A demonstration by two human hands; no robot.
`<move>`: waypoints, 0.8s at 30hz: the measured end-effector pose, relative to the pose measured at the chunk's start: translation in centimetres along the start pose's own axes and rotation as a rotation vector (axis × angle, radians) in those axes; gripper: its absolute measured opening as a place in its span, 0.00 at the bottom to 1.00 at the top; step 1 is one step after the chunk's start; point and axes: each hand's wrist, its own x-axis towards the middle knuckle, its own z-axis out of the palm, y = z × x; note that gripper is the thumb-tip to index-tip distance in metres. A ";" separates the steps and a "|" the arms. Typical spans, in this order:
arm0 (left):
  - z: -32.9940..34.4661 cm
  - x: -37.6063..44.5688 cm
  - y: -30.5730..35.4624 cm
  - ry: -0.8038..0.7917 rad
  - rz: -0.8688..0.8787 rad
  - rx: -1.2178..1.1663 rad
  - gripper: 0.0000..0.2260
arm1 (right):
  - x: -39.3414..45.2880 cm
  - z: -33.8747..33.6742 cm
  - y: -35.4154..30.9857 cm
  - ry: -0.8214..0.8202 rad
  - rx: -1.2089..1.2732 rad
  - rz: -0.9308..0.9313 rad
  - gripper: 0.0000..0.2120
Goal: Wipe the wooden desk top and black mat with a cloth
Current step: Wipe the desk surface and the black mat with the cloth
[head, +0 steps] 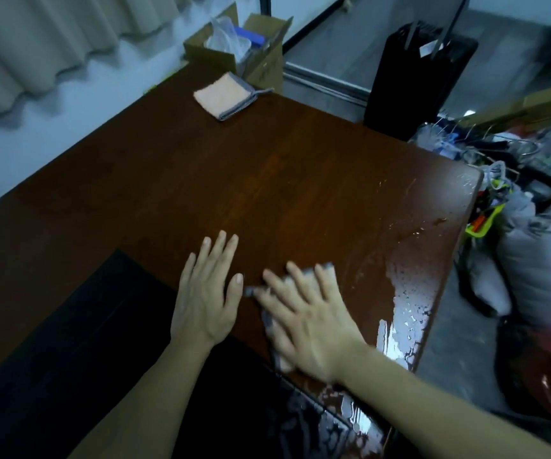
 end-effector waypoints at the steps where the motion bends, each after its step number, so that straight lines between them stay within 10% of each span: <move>1: 1.7 0.0 -0.6 -0.009 -0.007 -0.009 0.25 | -1.5 0.4 -0.4 -0.014 0.004 -0.030 0.28; 6: 10.5 2.1 -5.6 -0.208 -0.073 0.059 0.41 | -0.1 0.8 4.6 -0.015 0.018 0.141 0.29; 12: 0.4 -0.4 -0.9 0.043 0.051 -0.046 0.26 | 7.9 -1.2 9.3 0.007 0.116 0.598 0.30; 19: 2.1 0.2 -1.7 -0.030 0.052 0.001 0.27 | 2.5 0.1 -1.6 0.070 0.051 0.244 0.29; 24: 1.9 0.2 -1.3 -0.042 0.051 -0.010 0.27 | 1.2 0.7 6.7 0.034 0.024 0.197 0.29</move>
